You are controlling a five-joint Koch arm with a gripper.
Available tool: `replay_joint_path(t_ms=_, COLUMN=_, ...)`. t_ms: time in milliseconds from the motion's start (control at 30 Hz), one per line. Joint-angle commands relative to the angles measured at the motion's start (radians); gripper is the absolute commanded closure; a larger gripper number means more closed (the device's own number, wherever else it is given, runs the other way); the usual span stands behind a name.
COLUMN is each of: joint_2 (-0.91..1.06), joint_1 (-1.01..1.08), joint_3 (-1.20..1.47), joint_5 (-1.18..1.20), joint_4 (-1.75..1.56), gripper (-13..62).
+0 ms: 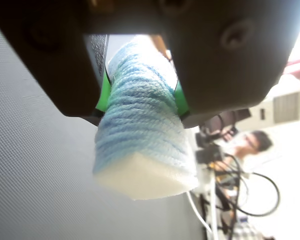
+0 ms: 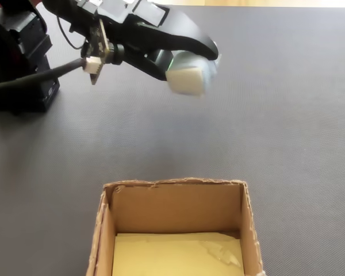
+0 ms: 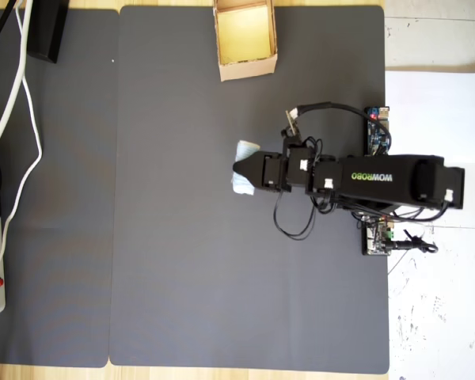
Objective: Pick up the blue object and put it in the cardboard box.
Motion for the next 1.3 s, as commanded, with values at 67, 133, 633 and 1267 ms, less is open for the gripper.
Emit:
replay_joint_path(t_ms=67, joint_2=0.044, joint_1=0.064, joint_3=-0.038, joint_5=-0.009, joint_4=-0.143, gripper=47.3)
replay_joint_path(t_ms=133, joint_2=0.049, joint_1=0.175, joint_3=-0.077, joint_5=-0.02, joint_4=-0.153, gripper=47.3)
replay_joint_path(t_ms=633, joint_2=-0.278, joint_1=0.538, joint_3=-0.417, joint_5=-0.04, joint_4=-0.149, gripper=47.4)
replay_joint_path(t_ms=1267, joint_2=-0.583, joint_1=0.687, joint_3=-0.844, joint_5=-0.051, joint_4=0.189, gripper=20.7)
